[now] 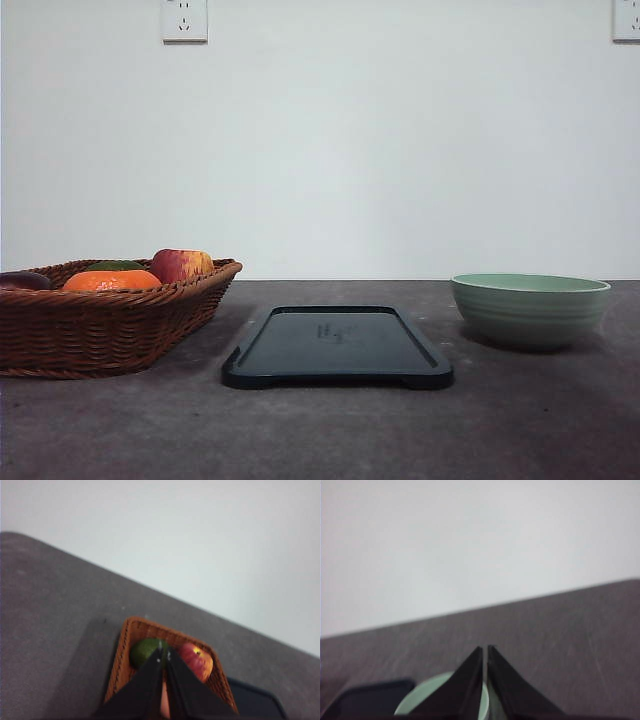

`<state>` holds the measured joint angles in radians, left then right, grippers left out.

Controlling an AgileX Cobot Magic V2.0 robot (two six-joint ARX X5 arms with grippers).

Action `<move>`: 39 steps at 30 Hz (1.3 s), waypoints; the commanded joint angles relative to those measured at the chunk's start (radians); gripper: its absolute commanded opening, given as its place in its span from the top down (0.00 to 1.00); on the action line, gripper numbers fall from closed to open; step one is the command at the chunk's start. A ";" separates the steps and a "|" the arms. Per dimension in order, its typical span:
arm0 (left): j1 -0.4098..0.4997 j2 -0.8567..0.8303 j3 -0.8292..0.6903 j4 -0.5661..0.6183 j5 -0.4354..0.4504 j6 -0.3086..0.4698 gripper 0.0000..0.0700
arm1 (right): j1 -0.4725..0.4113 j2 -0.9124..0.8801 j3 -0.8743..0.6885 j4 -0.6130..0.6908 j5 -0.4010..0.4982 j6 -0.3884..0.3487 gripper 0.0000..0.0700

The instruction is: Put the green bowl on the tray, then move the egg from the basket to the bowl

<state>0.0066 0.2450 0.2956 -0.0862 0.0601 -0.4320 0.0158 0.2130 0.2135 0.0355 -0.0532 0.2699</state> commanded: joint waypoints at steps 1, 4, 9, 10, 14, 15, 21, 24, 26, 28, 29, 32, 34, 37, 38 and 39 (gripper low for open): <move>0.002 0.047 0.044 -0.009 0.018 0.033 1.00 | 0.001 0.053 0.041 -0.022 -0.017 0.009 0.99; -0.001 0.146 0.109 -0.059 0.041 0.053 1.00 | 0.001 0.152 0.104 -0.073 -0.057 -0.001 0.99; -0.003 0.327 0.229 -0.162 0.077 0.119 1.00 | 0.002 0.329 0.207 -0.135 -0.110 -0.024 0.99; -0.003 0.361 0.250 -0.178 0.082 0.130 1.00 | 0.002 0.363 0.226 -0.147 -0.116 -0.024 0.99; -0.003 0.506 0.334 -0.227 0.114 0.163 1.00 | 0.002 0.513 0.311 -0.212 -0.142 -0.029 0.99; -0.003 0.540 0.353 -0.238 0.122 0.165 1.00 | 0.002 0.549 0.332 -0.230 -0.148 -0.036 0.99; -0.007 0.726 0.448 -0.296 0.171 0.176 1.00 | 0.002 0.746 0.454 -0.328 -0.162 -0.083 0.99; -0.013 0.795 0.480 -0.322 0.188 0.185 1.00 | 0.002 0.821 0.505 -0.367 -0.164 -0.105 0.99; -0.020 0.828 0.494 -0.328 0.189 0.191 1.00 | 0.002 0.860 0.528 -0.374 -0.166 -0.115 0.99; -0.025 0.844 0.497 -0.323 0.189 0.198 0.99 | 0.002 0.883 0.541 -0.372 -0.173 -0.126 0.99; -0.026 0.847 0.497 -0.320 0.189 0.202 0.91 | 0.002 0.889 0.543 -0.370 -0.183 -0.132 0.97; -0.028 0.847 0.497 -0.318 0.189 0.208 0.64 | 0.002 0.895 0.545 -0.371 -0.190 -0.149 0.75; -0.028 0.846 0.497 -0.318 0.189 0.208 0.56 | 0.002 0.896 0.545 -0.374 -0.190 -0.149 0.61; -0.027 0.846 0.497 -0.319 0.189 0.208 0.56 | 0.002 0.896 0.546 -0.380 -0.190 -0.144 0.59; -0.028 0.846 0.497 -0.319 0.189 0.207 0.56 | 0.002 0.896 0.546 -0.381 -0.190 -0.138 0.59; -0.028 0.846 0.497 -0.319 0.189 0.207 0.56 | 0.002 0.897 0.548 -0.383 -0.190 -0.131 0.59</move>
<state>-0.0185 1.0855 0.7700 -0.4152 0.2424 -0.2367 0.0166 1.1001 0.7382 -0.3509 -0.2413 0.1360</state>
